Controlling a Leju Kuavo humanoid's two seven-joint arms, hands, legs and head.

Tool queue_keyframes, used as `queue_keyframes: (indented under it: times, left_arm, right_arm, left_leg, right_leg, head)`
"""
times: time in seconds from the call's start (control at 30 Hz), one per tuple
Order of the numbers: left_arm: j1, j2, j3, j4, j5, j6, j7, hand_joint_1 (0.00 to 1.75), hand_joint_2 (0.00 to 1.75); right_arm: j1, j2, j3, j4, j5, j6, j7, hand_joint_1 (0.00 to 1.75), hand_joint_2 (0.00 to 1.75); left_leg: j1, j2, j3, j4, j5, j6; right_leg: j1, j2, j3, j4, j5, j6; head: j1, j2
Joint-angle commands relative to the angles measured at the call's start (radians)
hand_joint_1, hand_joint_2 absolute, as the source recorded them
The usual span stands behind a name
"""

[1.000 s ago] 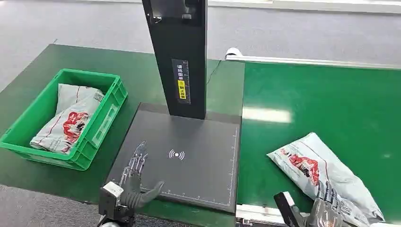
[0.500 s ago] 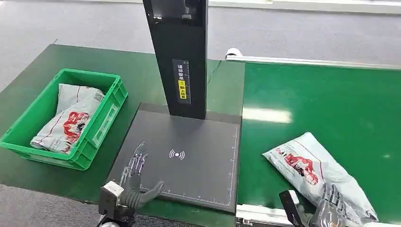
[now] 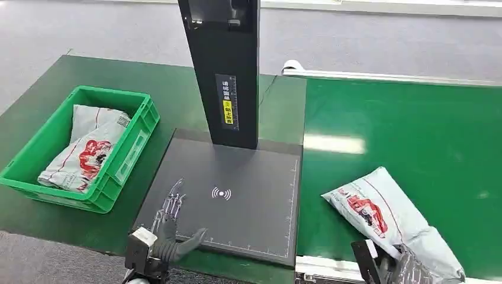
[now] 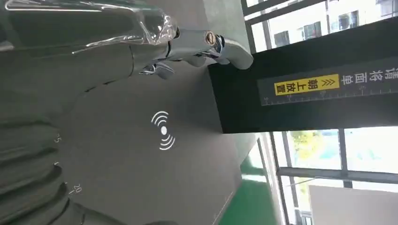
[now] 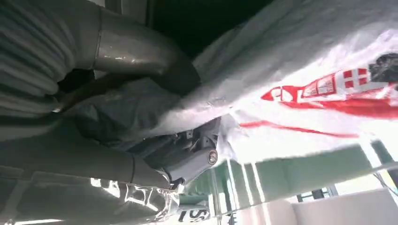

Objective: Moved the parcel from conveyor to table for the left to box.

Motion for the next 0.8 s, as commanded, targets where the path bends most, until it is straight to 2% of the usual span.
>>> queue_keyframes:
  times: [0.03, 0.5, 0.67, 0.8]
  left_arm:
    - [-0.002, -0.009, 0.03, 0.026, -0.009, -0.006, 0.008, 0.0, 1.75]
    - [-0.002, -0.01, 0.031, 0.027, -0.01, -0.006, 0.008, 0.0, 1.75]
    - [-0.001, -0.005, 0.028, 0.038, -0.014, -0.004, 0.0, 0.0, 1.75]
    - [-0.02, -0.01, 0.022, 0.052, -0.018, -0.007, -0.009, 0.0, 1.75]
  right_arm:
    - [0.074, 0.02, 0.074, -0.221, -0.095, -0.011, -0.034, 1.75, 1.75]
    - [0.08, 0.022, 0.079, -0.24, -0.098, -0.008, -0.032, 1.75, 1.75]
    - [0.127, 0.018, 0.137, -0.448, -0.135, -0.02, -0.054, 1.75, 1.75]
    - [0.13, -0.042, 0.233, -0.584, -0.152, -0.044, -0.072, 1.75, 1.75]
  left_leg:
    - [0.0, -0.004, 0.0, 0.0, 0.0, 0.001]
    - [0.0, -0.006, 0.001, -0.001, 0.0, 0.002]
    - [0.0, -0.006, 0.0, 0.0, 0.0, 0.002]
    - [-0.001, -0.003, -0.002, 0.001, 0.0, 0.001]
  right_leg:
    - [-0.001, 0.003, 0.0, 0.001, -0.001, -0.001]
    - [0.0, 0.004, 0.001, -0.001, 0.0, -0.001]
    - [-0.001, 0.004, 0.0, 0.0, -0.001, -0.001]
    - [-0.001, 0.004, -0.002, 0.002, 0.0, 0.0]
  head:
    - [0.0, 0.0]
    - [0.0, 0.0]
    - [0.0, 0.0]
    - [0.0, 0.0]
